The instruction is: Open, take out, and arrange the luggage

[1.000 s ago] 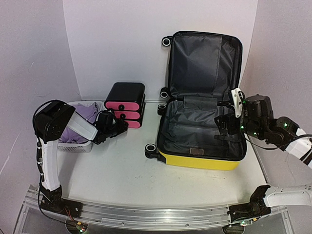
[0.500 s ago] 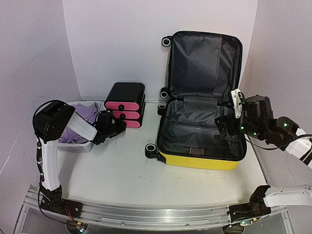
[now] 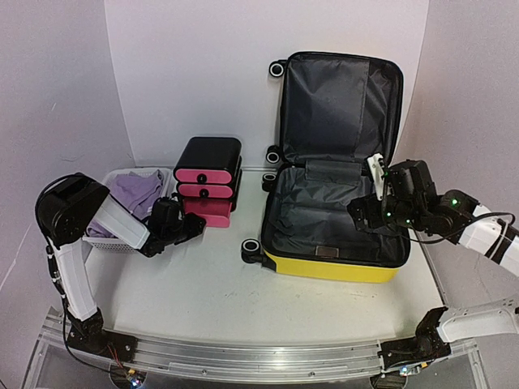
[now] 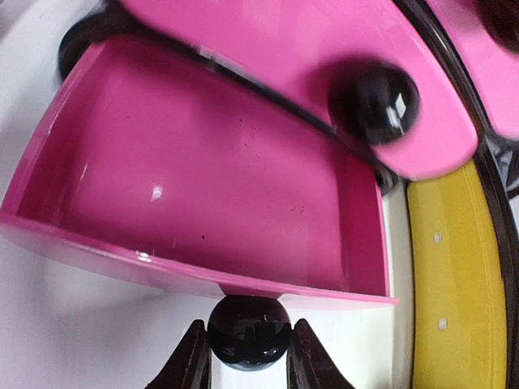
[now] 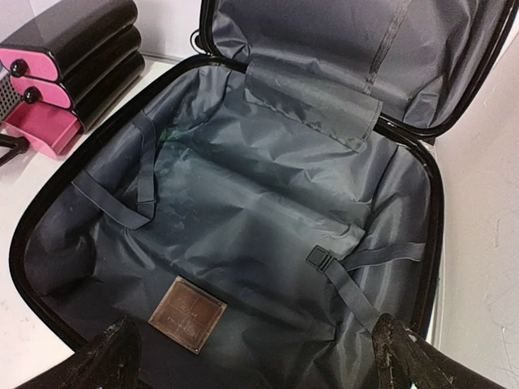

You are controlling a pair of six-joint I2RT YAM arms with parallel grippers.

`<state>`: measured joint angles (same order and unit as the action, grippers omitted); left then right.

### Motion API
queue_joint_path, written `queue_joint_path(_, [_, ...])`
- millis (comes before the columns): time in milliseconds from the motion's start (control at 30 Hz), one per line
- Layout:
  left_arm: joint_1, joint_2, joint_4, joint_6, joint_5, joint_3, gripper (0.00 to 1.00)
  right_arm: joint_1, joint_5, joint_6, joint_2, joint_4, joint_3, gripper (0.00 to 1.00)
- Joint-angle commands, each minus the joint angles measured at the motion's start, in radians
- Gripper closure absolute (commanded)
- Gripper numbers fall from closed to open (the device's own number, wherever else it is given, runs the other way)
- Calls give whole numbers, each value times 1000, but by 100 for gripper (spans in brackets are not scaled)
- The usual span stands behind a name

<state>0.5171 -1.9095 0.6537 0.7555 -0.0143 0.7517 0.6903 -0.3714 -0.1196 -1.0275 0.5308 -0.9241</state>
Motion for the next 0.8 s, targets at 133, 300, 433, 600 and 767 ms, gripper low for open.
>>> queue_joint_path(133, [65, 151, 19, 9, -6, -132, 80, 1, 37, -9, -54, -91, 7, 2])
queue_joint_path(300, [93, 165, 18, 25, -4, -163, 76, 0, 47, -17, -76, -108, 12, 2])
queue_joint_path(433, [94, 164, 18, 22, 4, -163, 61, 1, 52, -11, -94, -118, 12, 2])
queue_joint_path(600, [95, 211, 1, 30, 48, -185, 41, 1, 52, -5, -117, -117, 14, 2])
queue_joint_path(767, [124, 379, -212, -24, 61, -191, 27, -8, 106, 23, -195, -66, -36, 2])
